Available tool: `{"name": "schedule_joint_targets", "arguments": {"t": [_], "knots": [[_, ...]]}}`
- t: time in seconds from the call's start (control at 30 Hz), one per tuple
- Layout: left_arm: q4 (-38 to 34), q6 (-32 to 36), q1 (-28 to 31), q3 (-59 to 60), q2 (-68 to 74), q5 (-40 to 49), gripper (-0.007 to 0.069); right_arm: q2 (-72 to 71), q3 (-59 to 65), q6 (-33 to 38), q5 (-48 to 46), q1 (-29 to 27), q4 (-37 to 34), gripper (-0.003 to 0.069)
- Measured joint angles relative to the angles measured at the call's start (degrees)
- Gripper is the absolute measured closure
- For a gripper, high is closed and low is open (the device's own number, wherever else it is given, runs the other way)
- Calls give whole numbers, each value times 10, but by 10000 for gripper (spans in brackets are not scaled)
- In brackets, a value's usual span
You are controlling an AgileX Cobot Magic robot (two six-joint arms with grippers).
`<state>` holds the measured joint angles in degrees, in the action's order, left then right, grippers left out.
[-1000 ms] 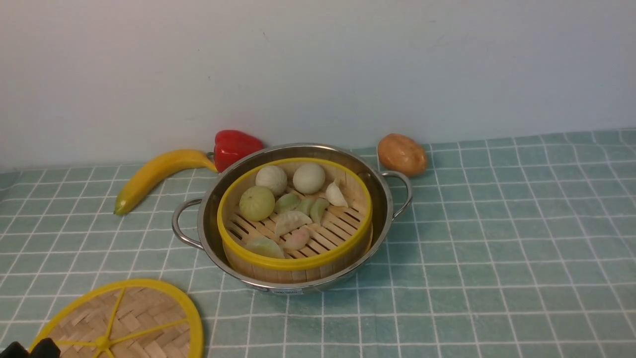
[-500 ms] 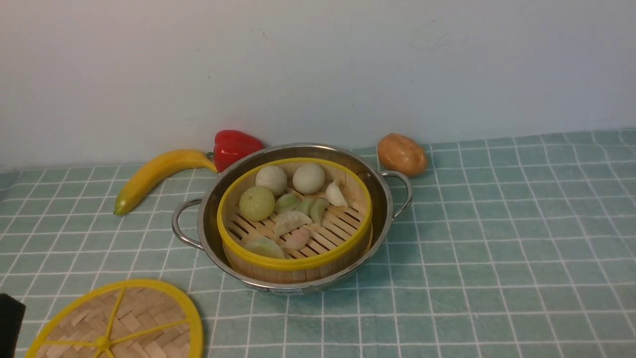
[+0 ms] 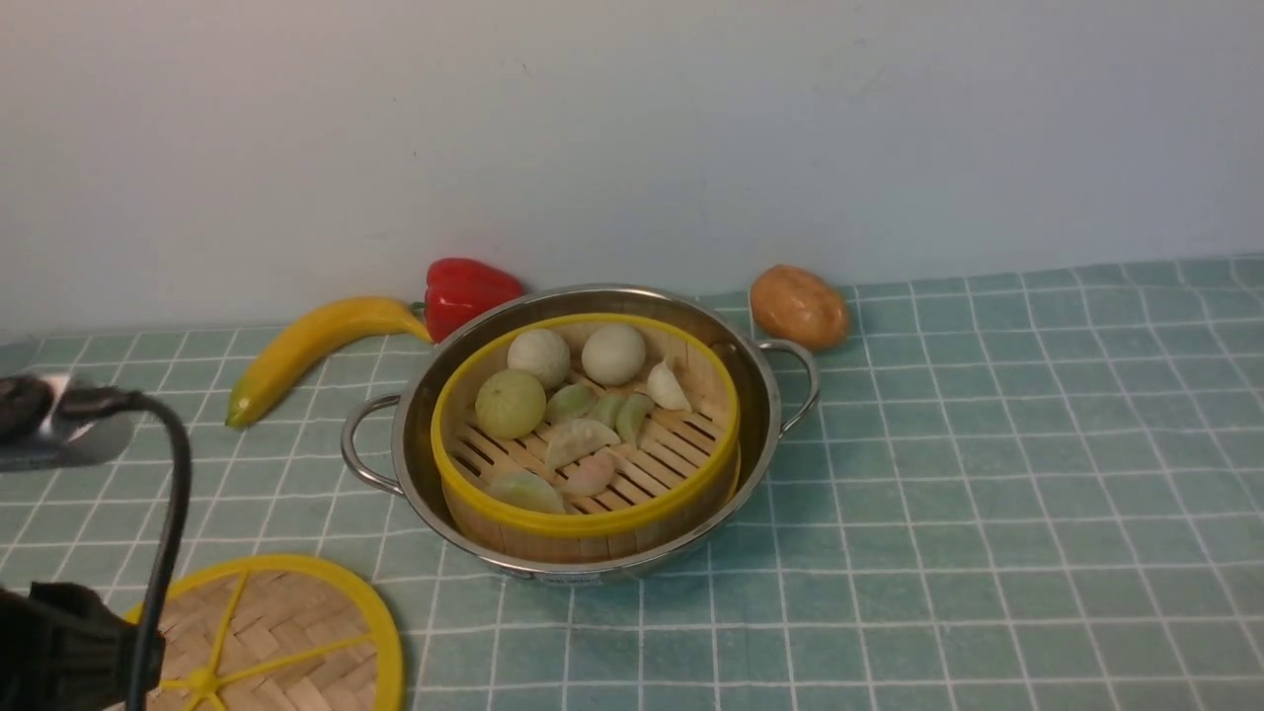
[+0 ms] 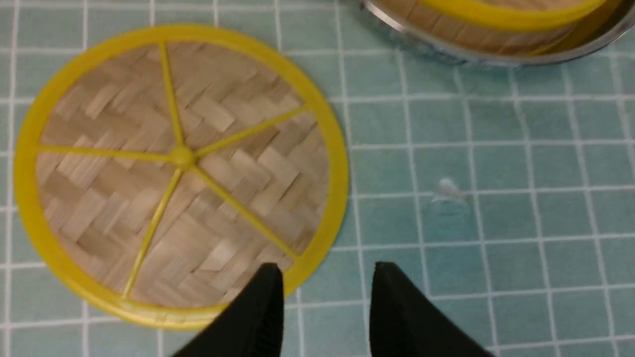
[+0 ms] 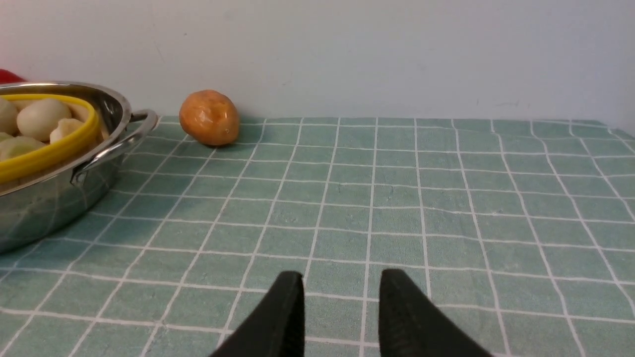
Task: Place the steamer in the pot on the blue tablecloth, and put the lid on the steamer.
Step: 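Grasp the bamboo steamer lid lying on the table by its centre knob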
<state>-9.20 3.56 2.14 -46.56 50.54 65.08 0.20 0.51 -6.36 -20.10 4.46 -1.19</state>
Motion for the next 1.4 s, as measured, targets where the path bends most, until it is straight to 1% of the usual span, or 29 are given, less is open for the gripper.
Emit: {"name": "schedule_joint_targets", "arguments": {"t": [0.13,0.23,0.3,0.43,0.5,0.53,0.6,0.8,1.17,1.27,1.37,1.4], "knots": [[35,-20,0,-39,105,8,382,0,0,-21,0,0,0,419],[65,-67,0,-57,191,21,382,0,0,-34,0,0,0,419],[78,-83,0,-57,227,21,382,0,0,-35,0,0,0,419],[101,-96,0,-57,301,18,382,0,0,-35,0,0,0,419],[113,-99,0,-57,335,-8,382,0,0,-36,0,0,0,419],[114,-99,0,-57,337,-8,382,0,0,-36,0,0,0,419],[128,-103,0,-57,365,-47,382,0,0,-37,0,0,0,419],[139,-115,0,-60,404,-98,382,0,0,-37,0,0,0,419],[140,-118,0,-62,455,-102,382,0,0,-37,0,0,0,419],[140,-118,0,-62,455,-104,395,0,0,-37,0,0,0,419],[140,-118,0,-62,455,-111,475,0,0,-37,0,0,0,419],[139,-118,0,-62,455,-111,482,0,0,-37,0,0,0,419]]}}
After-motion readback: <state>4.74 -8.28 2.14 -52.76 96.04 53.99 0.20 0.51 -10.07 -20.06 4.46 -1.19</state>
